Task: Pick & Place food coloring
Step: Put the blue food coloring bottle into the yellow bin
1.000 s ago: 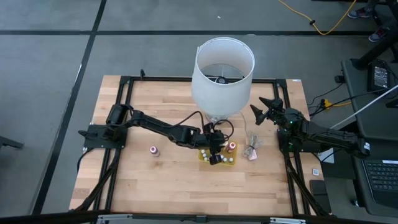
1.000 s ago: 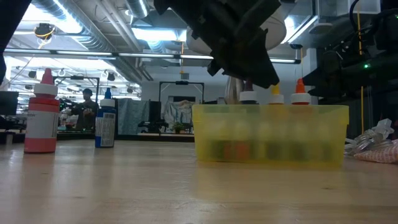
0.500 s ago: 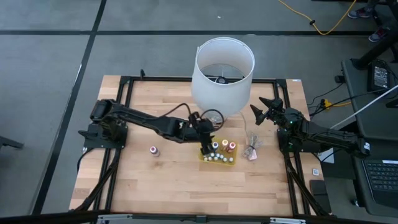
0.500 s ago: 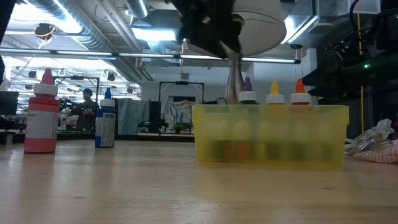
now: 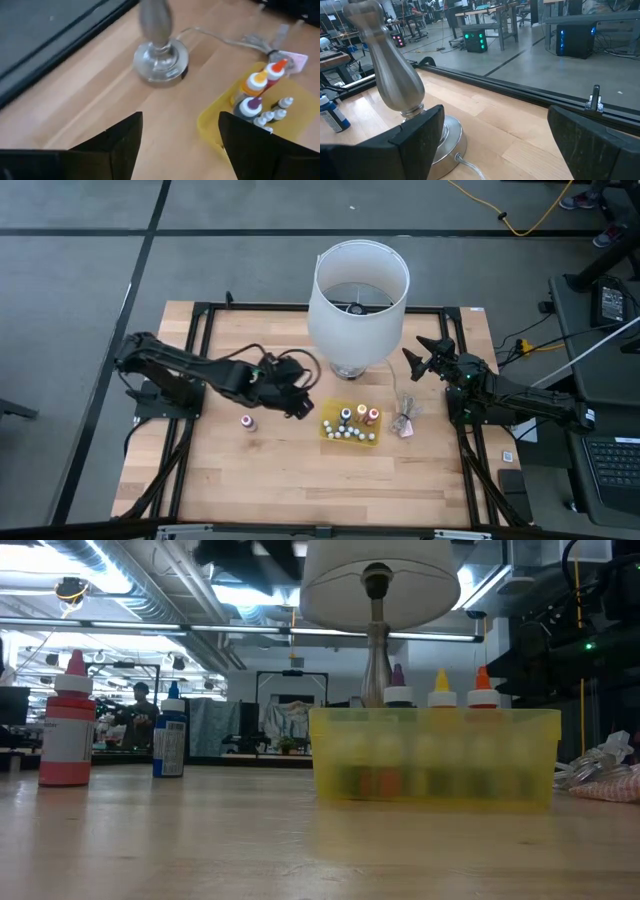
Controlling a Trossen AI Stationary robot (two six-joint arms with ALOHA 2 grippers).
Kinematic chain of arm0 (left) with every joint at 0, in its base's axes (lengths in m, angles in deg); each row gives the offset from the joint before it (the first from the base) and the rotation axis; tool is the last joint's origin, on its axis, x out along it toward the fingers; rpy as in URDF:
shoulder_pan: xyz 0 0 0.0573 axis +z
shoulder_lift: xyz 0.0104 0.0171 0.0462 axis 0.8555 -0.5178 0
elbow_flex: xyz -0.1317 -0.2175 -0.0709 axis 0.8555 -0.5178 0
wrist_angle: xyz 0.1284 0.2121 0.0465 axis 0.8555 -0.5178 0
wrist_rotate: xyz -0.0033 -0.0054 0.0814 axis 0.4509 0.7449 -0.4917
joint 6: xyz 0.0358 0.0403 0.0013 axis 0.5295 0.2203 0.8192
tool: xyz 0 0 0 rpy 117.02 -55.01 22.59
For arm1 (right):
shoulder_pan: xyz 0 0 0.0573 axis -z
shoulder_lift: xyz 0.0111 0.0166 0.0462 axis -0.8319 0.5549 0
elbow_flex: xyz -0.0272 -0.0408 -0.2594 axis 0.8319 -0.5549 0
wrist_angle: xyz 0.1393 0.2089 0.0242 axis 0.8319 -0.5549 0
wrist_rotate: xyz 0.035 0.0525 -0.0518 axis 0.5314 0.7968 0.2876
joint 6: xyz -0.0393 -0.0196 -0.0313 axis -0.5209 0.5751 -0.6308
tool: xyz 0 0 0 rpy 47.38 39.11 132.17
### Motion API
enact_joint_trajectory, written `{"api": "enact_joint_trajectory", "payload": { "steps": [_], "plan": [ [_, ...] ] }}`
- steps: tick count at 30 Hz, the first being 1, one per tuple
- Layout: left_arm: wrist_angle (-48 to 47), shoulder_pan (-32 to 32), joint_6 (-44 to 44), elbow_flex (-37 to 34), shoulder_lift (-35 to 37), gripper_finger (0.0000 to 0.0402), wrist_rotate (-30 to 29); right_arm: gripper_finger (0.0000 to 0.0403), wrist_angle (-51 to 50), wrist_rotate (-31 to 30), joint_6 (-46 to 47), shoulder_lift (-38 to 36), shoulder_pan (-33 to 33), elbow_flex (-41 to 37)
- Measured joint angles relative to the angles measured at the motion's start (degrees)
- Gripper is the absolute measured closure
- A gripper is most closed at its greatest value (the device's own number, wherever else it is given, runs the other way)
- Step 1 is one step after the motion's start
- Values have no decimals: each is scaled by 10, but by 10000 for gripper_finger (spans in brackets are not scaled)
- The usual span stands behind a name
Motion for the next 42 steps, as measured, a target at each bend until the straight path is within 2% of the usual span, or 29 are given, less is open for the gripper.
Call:
{"api": "enact_joint_trajectory", "payload": {
  "steps": [4, 9, 18, 27, 34, 42],
  "plan": [
    [-8, -3, -86, -68, 47, 150, 0, 47, 0, 0, 0, 0, 0, 0],
    [-8, 5, -147, -155, 94, 150, 3, 47, 0, 0, 0, 0, 0, 0],
    [-8, 58, -164, -277, 142, 150, 78, 47, 0, 0, 0, 0, 0, 0],
    [-7, 100, -136, -333, 159, 150, 127, 47, 0, 0, 0, 0, 0, 0],
    [30, 100, -121, -363, 159, 150, 154, 47, 0, 0, 0, 0, 0, 0],
    [45, 100, -101, -365, 159, 151, 166, 47, 0, 0, 0, 0, 0, 0]
  ]
}}
